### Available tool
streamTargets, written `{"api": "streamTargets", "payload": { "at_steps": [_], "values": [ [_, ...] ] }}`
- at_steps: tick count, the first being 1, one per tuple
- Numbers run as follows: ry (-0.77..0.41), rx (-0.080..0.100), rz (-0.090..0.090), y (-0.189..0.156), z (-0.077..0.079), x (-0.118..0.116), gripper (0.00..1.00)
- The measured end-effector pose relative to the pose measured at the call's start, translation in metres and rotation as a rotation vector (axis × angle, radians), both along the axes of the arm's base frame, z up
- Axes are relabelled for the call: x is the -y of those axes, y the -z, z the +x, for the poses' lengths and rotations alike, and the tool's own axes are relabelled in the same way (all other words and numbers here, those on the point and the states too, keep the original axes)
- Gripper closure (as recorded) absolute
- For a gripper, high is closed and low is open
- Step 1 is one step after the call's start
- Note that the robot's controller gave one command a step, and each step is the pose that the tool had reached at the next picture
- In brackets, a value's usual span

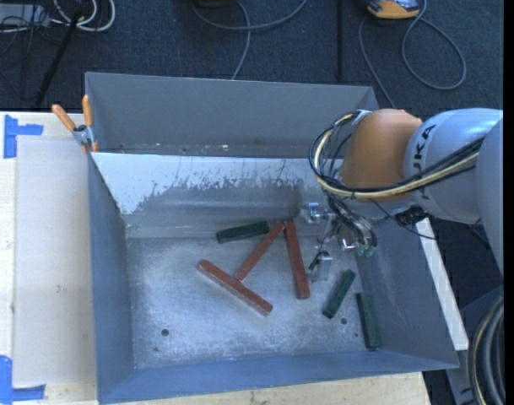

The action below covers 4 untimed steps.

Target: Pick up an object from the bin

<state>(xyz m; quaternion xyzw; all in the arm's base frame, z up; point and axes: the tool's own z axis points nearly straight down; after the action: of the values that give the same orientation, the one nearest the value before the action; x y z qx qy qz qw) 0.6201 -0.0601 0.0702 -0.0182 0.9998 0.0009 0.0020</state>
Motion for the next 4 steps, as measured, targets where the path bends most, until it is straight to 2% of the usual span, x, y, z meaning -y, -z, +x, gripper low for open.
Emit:
{"api": "streamTargets", "payload": {
  "at_steps": [1,2,3,4],
  "values": [
    [0.165,-0.01,0.002,-0.023,-0.078,-0.07,0.0],
    [0.246,-0.006,0.002,-0.048,-0.099,-0.128,0.0],
    [0.208,0.001,-0.002,0.002,-0.064,-0.129,0.0],
    [0.206,0.006,-0.001,-0.003,-0.062,-0.13,1.0]
  ]
}}
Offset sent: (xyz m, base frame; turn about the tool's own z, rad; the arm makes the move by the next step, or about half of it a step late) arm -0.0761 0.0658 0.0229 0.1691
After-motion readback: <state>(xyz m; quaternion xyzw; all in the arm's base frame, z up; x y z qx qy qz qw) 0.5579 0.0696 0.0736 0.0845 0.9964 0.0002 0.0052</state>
